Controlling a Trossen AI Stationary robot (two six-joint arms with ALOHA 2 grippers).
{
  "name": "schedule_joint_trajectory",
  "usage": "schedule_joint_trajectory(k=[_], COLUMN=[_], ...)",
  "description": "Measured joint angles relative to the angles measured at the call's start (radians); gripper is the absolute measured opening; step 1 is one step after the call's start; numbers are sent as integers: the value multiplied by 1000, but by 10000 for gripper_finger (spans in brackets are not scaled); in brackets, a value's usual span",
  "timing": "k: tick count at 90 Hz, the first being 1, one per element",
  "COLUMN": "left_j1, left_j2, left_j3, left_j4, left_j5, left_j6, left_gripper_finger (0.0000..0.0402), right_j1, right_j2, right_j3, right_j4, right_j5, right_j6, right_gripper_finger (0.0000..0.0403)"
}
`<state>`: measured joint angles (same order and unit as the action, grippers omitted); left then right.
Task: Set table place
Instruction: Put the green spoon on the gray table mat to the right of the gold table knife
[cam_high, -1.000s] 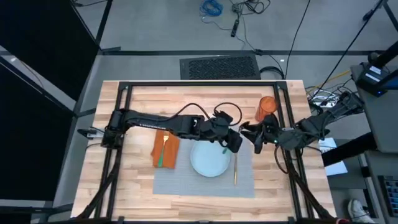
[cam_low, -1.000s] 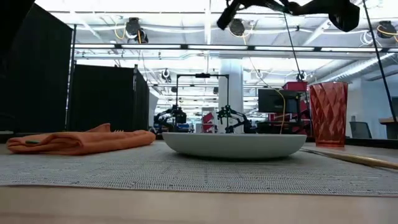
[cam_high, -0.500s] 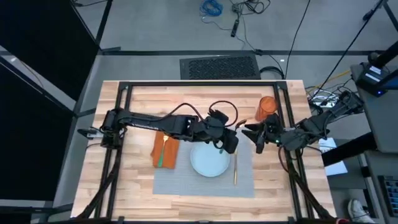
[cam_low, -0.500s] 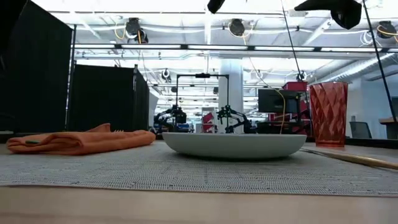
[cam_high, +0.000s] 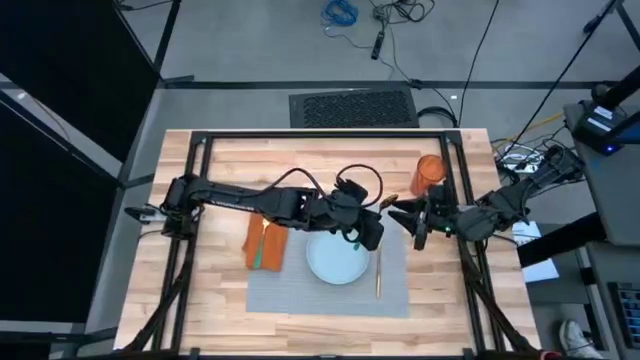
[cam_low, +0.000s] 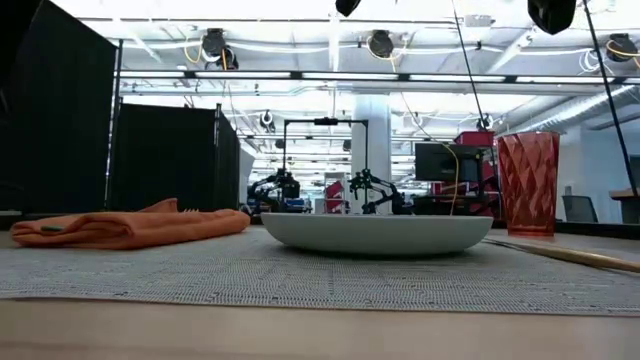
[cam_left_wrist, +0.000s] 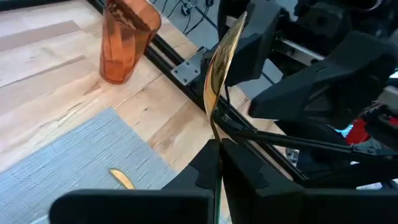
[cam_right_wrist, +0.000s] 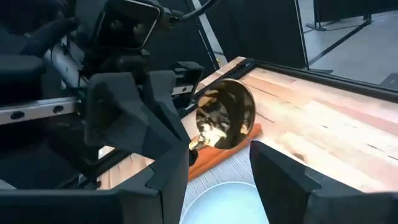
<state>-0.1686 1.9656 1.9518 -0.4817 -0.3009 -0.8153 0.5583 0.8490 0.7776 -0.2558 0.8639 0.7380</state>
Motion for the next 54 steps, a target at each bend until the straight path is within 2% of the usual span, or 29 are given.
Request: schedule_joint_trajectory(k=[28,54], left_j1=[-25,-42], left_j2=[0,-2], left_j3=[0,-1], left_j4=[22,41], left_j5=[39,64], left_j6=[-16,-17], left_gripper_finger=[0,0], right_j1=[0,17], right_j2=[0,0], right_j3=[0,0], right_j4=[11,166], right_j5=[-2,-33], right_j6=[-52,-184], right_gripper_finger=[144,129])
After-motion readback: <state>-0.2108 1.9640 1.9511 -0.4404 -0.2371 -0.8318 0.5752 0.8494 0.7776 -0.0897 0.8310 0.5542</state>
